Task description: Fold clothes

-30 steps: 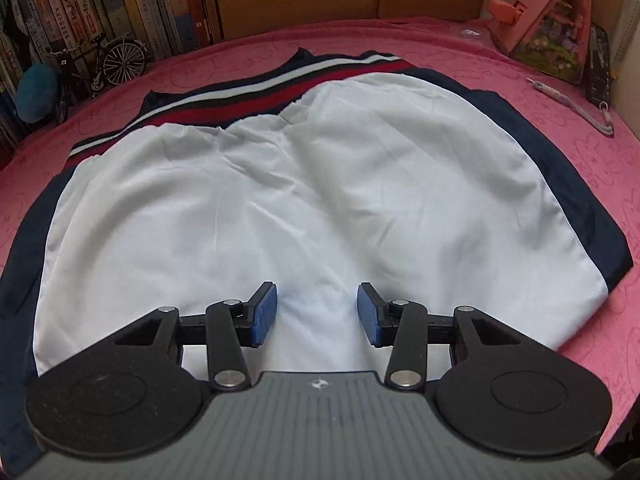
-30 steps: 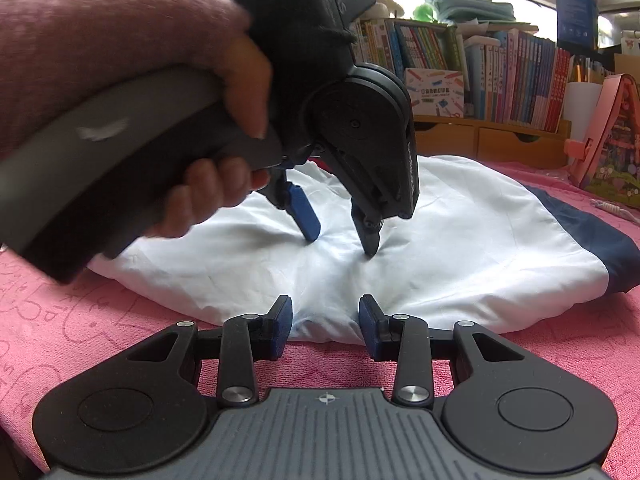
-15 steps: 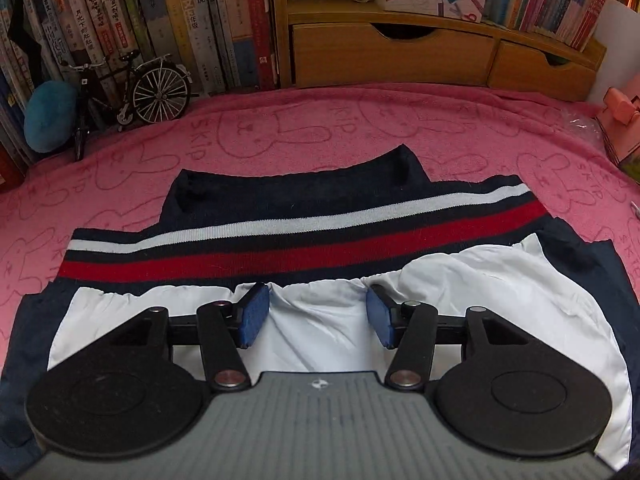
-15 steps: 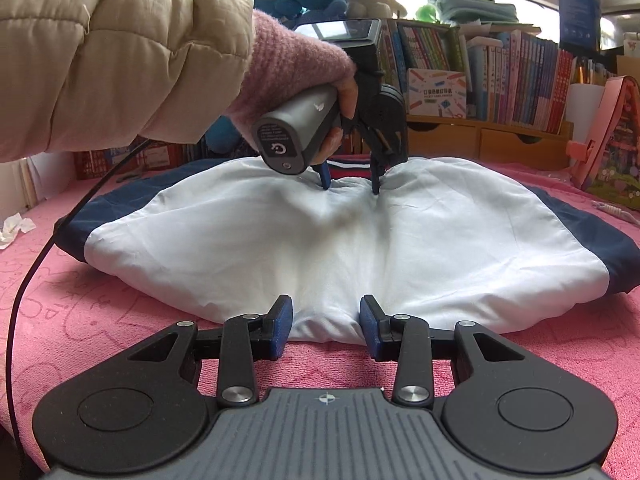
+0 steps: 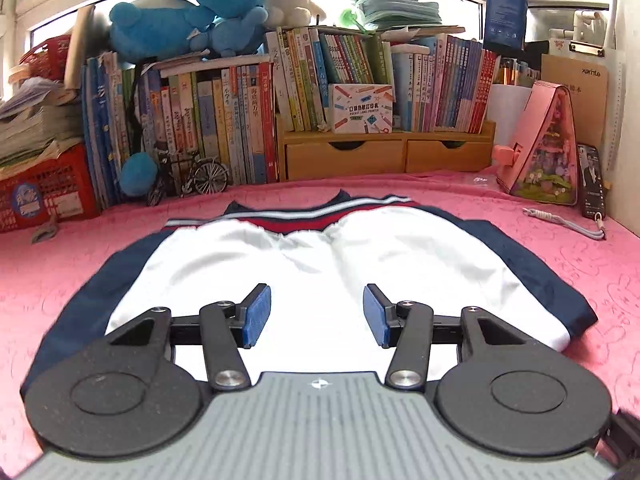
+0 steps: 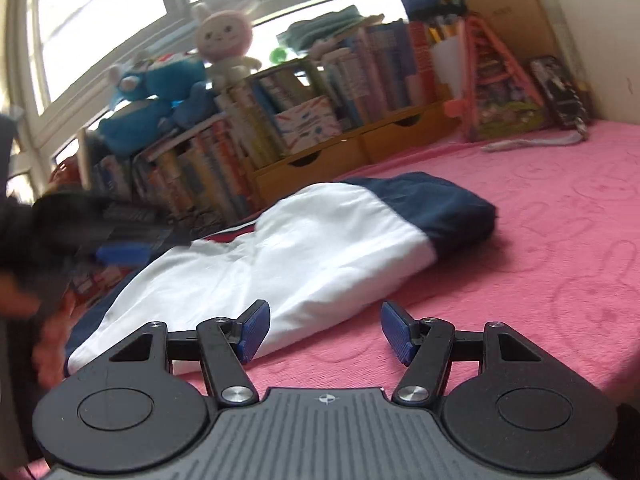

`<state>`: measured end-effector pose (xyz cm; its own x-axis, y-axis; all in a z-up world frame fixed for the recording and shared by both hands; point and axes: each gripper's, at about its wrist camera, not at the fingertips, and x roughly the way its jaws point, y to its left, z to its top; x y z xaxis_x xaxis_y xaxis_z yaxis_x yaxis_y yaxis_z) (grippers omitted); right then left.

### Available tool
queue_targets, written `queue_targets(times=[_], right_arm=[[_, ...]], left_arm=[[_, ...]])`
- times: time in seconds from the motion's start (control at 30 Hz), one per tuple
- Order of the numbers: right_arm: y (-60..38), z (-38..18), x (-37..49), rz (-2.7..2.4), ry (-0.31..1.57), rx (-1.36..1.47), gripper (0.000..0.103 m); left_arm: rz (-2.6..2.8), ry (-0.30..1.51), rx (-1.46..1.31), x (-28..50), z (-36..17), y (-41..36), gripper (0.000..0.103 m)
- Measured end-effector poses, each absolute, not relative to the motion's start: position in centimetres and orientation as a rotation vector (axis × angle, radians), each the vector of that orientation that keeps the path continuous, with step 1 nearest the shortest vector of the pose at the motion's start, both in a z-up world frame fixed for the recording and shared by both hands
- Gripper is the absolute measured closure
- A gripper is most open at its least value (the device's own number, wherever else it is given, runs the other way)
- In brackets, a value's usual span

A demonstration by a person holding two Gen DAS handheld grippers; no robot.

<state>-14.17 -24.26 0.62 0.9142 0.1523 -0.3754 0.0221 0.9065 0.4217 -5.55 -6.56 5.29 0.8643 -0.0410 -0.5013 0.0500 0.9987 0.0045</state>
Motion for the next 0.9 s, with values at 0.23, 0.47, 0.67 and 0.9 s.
queue_targets(times=[0.23, 0.47, 0.67, 0.9], right_arm=[[-29.0, 0.7, -12.2, 0.007, 0.439, 0.522, 0.039], [-30.9, 0.2, -10.2, 0.068, 0.508, 0.637, 0.038], [-31.8, 0.1, -8.1, 0.085, 0.534, 0.702, 0.038], [-32.0, -0.1, -5.3, 0.085, 0.545, 0.737, 0.038]], left_arm=[[-0.024, 0.616, -0.017, -7.5, 2.1, -7.7, 0.058], [-0.006, 0.626, -0.014, -8.0, 0.3, -7.8, 0.058], [-0.004, 0.607, -0.016, -8.2, 0.1, -7.8, 0.058], [0.006, 0.593, -0.072, -8.6, 0.7, -8.2, 0.062]])
